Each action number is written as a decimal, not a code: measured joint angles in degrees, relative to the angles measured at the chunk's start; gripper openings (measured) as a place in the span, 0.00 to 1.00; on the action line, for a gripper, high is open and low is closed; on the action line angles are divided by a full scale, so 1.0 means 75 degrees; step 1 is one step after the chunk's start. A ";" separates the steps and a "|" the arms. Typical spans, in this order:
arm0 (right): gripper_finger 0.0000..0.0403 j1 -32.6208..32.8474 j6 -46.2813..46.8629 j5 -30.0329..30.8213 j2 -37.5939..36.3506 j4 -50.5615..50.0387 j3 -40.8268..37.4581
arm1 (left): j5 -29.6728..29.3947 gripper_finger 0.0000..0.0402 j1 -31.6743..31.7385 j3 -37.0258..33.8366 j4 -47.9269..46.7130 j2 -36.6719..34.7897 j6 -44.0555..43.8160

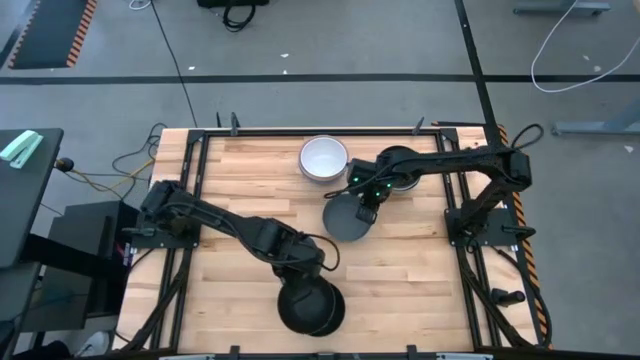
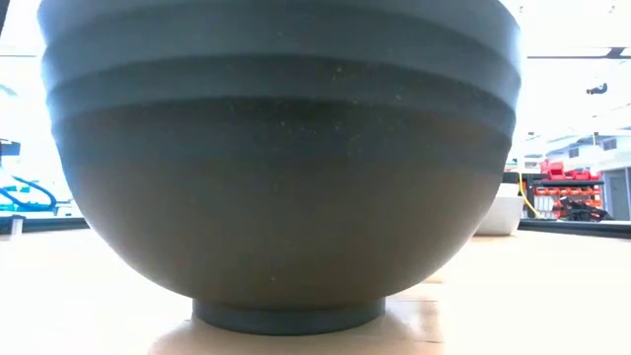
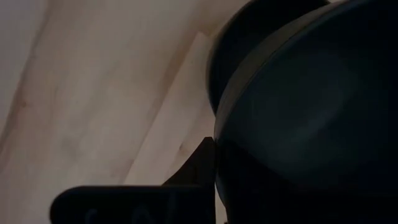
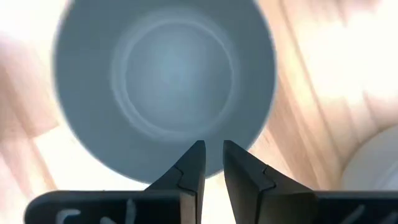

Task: Nest bowls inside each other
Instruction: Stack the left black bowl on top of the right black bowl

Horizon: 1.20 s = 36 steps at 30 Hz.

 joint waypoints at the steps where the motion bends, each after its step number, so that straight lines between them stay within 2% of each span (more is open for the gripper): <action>1: 0.16 -0.0002 0.0000 0.0027 -0.0137 -0.0019 0.0000 | 0.0051 0.03 0.0000 0.0027 -0.0003 0.0079 0.0054; 11: 0.16 -0.0025 -0.0084 0.0454 -0.0855 -0.0660 0.0000 | 0.0203 0.03 0.0144 0.0052 0.0626 0.0310 -0.0070; 17: 0.16 -0.0025 -0.0378 0.0520 -0.0905 -0.0759 0.0000 | 0.0233 0.03 0.0251 0.0023 0.0592 0.0614 -0.0188; 24: 0.16 -0.0025 -0.0629 0.0521 -0.0905 -0.0878 -0.0003 | 0.0658 0.03 0.0251 0.0028 0.0734 0.1202 -0.0393; 36: 0.16 -0.0013 -0.0816 0.0523 -0.0902 -0.0935 -0.0017 | 0.0533 0.03 0.0297 0.0040 0.0691 0.1466 -0.0765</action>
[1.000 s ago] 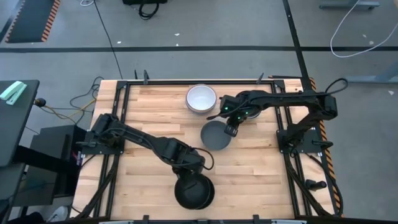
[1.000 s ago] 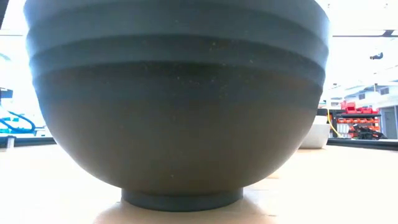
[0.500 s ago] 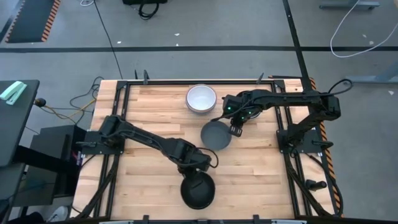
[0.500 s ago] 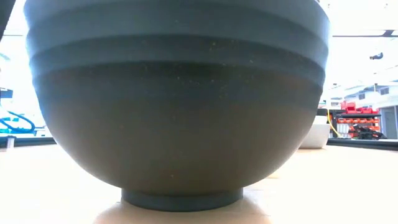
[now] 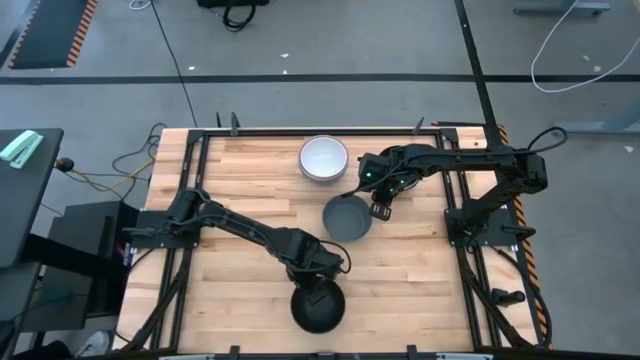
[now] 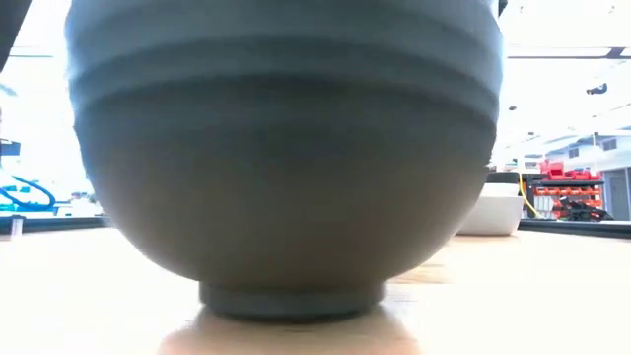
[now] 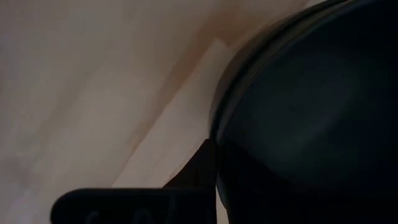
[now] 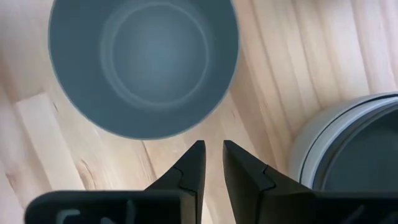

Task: Nest bowls inside each other
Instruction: Stack the left black bowl on top of the right black bowl, then stack the right stacked bowls on top of the gray bowl

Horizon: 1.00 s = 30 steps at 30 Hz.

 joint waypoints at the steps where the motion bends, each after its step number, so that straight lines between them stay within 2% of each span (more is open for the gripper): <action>1: 0.16 -0.0005 -0.0036 0.0009 0.0000 -0.0012 0.0000 | -0.0010 0.03 0.0012 0.0000 0.0015 0.0008 -0.0011; 3: 0.16 -0.0065 -0.0134 0.0085 0.0002 -0.0125 0.0000 | -0.0044 0.03 0.0040 0.0000 0.0132 0.0010 -0.0030; 6: 0.16 -0.0220 -0.0224 0.0106 0.0003 -0.0358 0.0000 | 0.0062 0.09 0.0085 0.0019 0.0197 -0.0019 -0.0133; 10: 0.16 -0.0518 -0.0435 0.0107 0.0003 -0.0819 0.0000 | 0.0111 0.17 0.0151 0.0550 0.0144 -0.0035 0.0012; 15: 0.16 -0.0831 -0.0794 0.0105 0.0003 -0.1201 0.0000 | 0.0010 0.22 0.0244 0.1307 0.0088 -0.0057 0.0410; 23: 0.16 -0.1314 -0.1478 0.0104 0.0003 -0.1344 0.0000 | -0.0579 0.21 0.0470 0.2255 -0.1329 -0.0064 0.1019; 30: 0.23 -0.2000 -0.1829 0.0105 0.0003 -0.1341 0.0000 | -0.0933 0.18 0.0786 0.2404 -0.2133 -0.0066 0.1560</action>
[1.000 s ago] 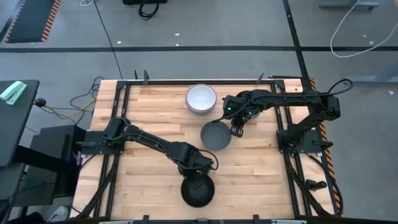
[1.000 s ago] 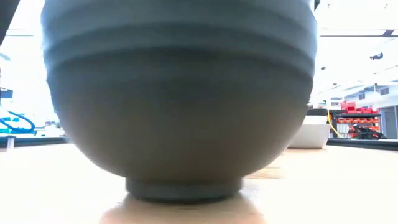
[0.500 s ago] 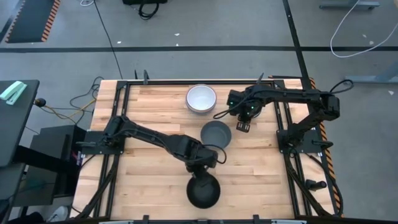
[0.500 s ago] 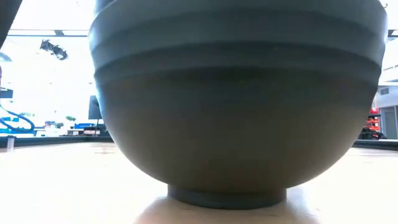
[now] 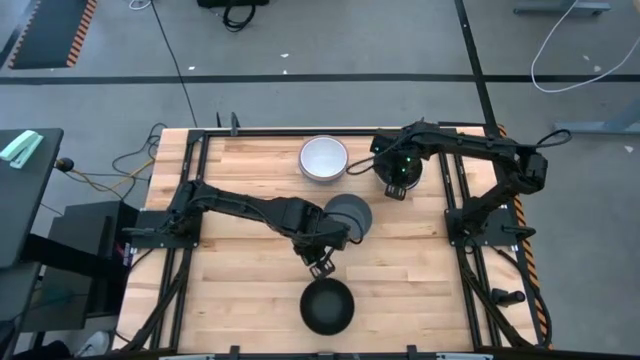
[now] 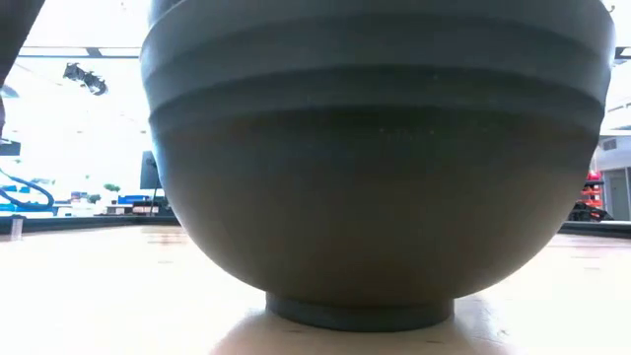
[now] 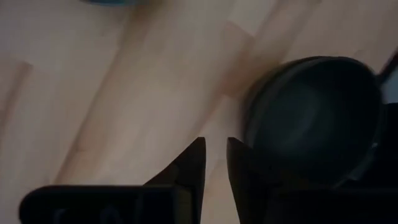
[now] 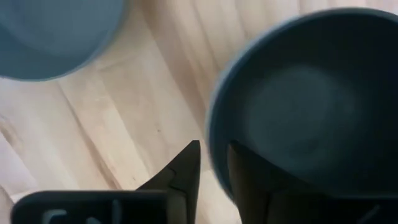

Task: Nest bowls inside each other
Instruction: Stack the right stacked bowls on top of the gray bowl

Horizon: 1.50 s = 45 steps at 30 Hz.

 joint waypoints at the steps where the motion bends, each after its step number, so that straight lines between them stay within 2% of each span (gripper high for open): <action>1: 0.25 -0.0088 -0.0024 -0.0003 0.0000 0.0000 0.0000 | -0.0038 0.18 0.0043 0.0000 -0.0060 0.0000 0.0091; 7: 0.33 -0.0259 -0.0066 -0.0059 0.0000 -0.0146 0.0000 | -0.0153 0.19 0.0218 -0.0003 -0.0714 0.0003 0.0446; 14: 0.39 -0.0258 -0.0155 -0.0061 0.0007 -0.0174 0.0000 | -0.0695 0.16 0.0270 -0.0003 -0.1732 -0.0059 0.0507; 26: 0.40 -0.0306 -0.0179 -0.0064 0.0392 0.0121 -0.0017 | -0.1374 0.14 0.0148 -0.0009 -0.1858 -0.0583 0.0033; 36: 0.40 -0.0277 0.0094 -0.0386 0.0388 0.0841 -0.1176 | -0.1882 0.12 -0.0169 -0.0061 -0.1907 -0.1035 -0.0530; 45: 0.40 -0.0211 0.0250 -0.0431 0.0385 0.1336 -0.1570 | -0.1971 0.10 -0.0151 -0.0061 -0.1909 -0.1113 -0.0538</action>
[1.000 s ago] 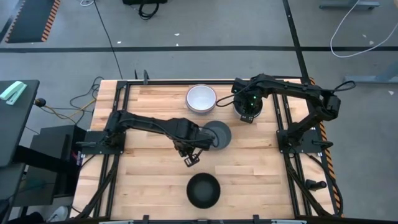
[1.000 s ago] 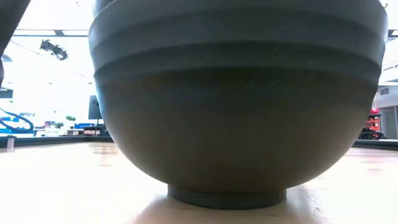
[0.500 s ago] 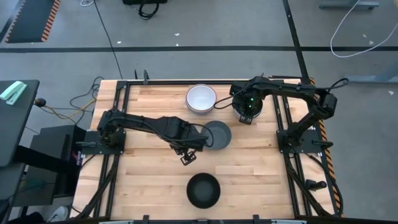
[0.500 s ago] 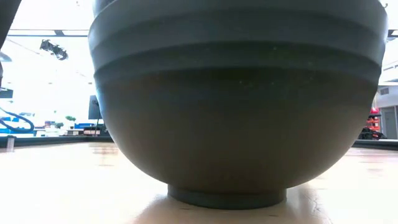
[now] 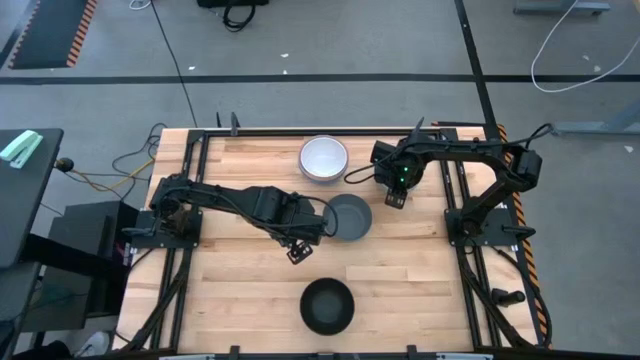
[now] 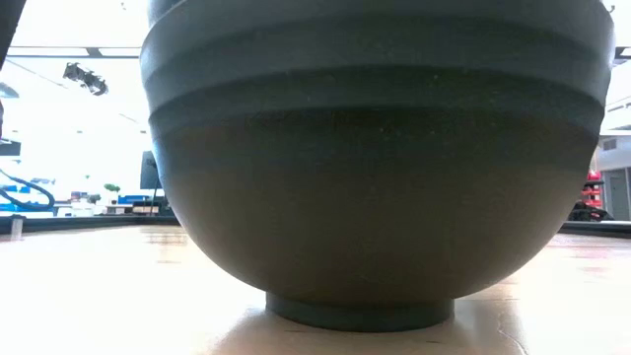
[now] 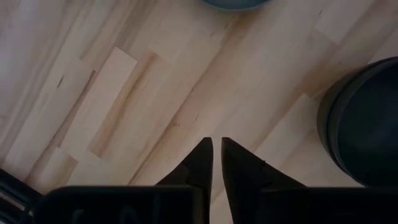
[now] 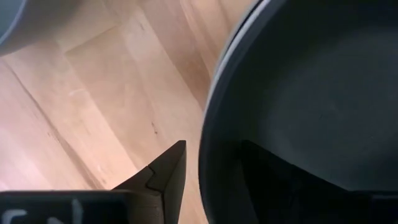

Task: Nest bowls inside each other
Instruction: Stack the right stacked bowls on top of the gray bowl

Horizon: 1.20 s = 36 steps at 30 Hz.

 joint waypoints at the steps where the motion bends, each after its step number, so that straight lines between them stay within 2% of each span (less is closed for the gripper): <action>1: 0.40 0.0000 0.0000 0.0003 0.0000 0.0026 -0.0018 | 0.0000 0.10 0.0000 0.0000 0.0003 0.0000 0.0003; 13: 0.38 0.0005 0.0246 0.0212 -0.0006 0.0413 -0.0365 | -0.0083 0.07 -0.0157 0.0000 0.0001 0.0000 -0.0163; 26: 0.19 0.0014 0.0455 0.0640 -0.0023 0.0613 -0.0354 | -0.0263 0.09 -0.0587 0.0000 0.0000 0.0000 -0.0814; 36: 0.14 0.0154 0.0473 0.0955 -0.0020 0.0567 -0.0353 | -0.0604 0.04 -0.0831 0.0000 0.0000 0.0000 -0.1074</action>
